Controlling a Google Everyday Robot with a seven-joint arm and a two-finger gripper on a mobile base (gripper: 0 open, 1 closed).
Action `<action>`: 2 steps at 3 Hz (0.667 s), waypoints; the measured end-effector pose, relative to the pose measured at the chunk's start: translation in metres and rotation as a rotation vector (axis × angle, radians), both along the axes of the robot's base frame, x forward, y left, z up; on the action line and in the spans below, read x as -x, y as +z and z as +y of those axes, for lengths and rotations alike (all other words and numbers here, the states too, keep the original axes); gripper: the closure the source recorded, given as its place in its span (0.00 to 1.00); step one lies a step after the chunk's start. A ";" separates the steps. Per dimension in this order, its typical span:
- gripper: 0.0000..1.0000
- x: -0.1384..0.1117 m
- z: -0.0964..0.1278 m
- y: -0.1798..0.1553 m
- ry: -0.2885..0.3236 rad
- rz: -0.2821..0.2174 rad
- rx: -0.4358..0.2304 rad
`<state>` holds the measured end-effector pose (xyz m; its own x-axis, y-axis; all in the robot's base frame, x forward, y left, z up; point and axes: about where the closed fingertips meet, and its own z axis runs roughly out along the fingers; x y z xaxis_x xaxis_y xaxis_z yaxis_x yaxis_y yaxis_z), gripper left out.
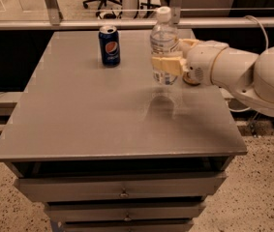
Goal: Move blue plastic bottle near orange can
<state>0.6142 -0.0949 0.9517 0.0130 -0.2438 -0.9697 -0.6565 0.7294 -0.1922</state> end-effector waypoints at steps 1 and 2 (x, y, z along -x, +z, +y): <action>1.00 -0.001 -0.046 0.000 -0.085 -0.014 0.001; 1.00 0.006 -0.080 -0.001 -0.144 -0.014 -0.001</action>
Offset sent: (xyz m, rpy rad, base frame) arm -0.0259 -0.1349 -0.0055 0.0065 0.0004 -0.2379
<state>0.6080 -0.1746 0.9506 -0.0087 -0.2430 -0.9700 -0.5424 0.8161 -0.1995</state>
